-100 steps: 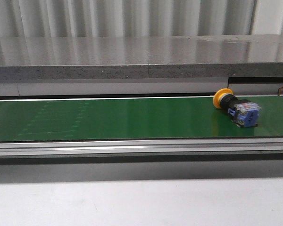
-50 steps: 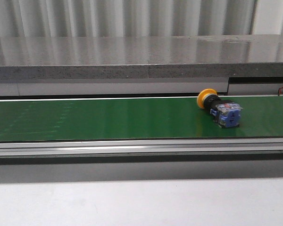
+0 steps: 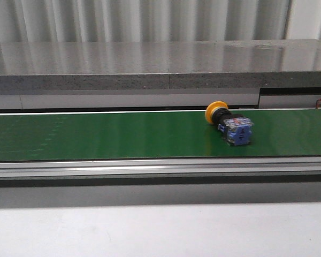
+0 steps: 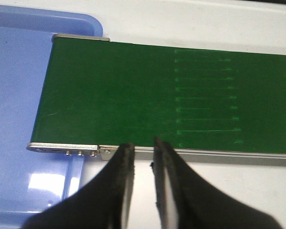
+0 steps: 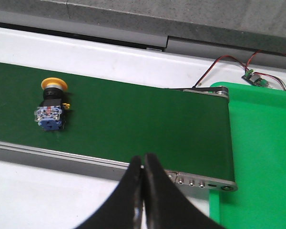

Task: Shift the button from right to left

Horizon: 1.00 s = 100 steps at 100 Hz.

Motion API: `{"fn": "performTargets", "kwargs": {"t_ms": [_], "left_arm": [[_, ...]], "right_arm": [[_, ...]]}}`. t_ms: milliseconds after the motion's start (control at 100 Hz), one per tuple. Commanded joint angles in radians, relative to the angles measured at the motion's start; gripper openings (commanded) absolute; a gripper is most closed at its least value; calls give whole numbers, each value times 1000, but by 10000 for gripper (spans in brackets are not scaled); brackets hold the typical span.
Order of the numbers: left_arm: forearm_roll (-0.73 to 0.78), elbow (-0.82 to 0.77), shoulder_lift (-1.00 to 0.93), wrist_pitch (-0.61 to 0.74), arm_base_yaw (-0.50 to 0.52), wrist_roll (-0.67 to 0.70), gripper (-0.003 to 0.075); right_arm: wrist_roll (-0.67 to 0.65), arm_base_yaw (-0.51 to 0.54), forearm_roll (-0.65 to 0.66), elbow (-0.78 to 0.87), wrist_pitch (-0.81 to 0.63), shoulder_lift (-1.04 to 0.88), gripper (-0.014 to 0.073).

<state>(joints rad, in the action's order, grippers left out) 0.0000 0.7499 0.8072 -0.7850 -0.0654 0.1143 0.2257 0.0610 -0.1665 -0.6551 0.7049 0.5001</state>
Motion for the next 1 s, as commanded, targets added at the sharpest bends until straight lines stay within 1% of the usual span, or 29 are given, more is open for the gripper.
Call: {"fn": "performTargets", "kwargs": {"t_ms": [0,90,140,190,660,990], "left_arm": [[-12,38,-1,55,0,-3,315],[-12,38,-1,55,0,-3,491],[-12,38,-1,59,0,-3,560],[-12,38,-1,60,0,-3,596],[-14,38,-1,76,0,-3,600],[-69,38,31,76,0,-3,600]], "right_arm": [[9,0,-8,-24,-74,1,-67],[9,0,-8,-24,-74,1,-67],[9,0,-8,-24,-74,1,-67],[9,0,-8,-24,-74,1,-67],[9,0,-8,-24,-74,1,-67],[9,0,-8,-24,-74,1,-67]]}}
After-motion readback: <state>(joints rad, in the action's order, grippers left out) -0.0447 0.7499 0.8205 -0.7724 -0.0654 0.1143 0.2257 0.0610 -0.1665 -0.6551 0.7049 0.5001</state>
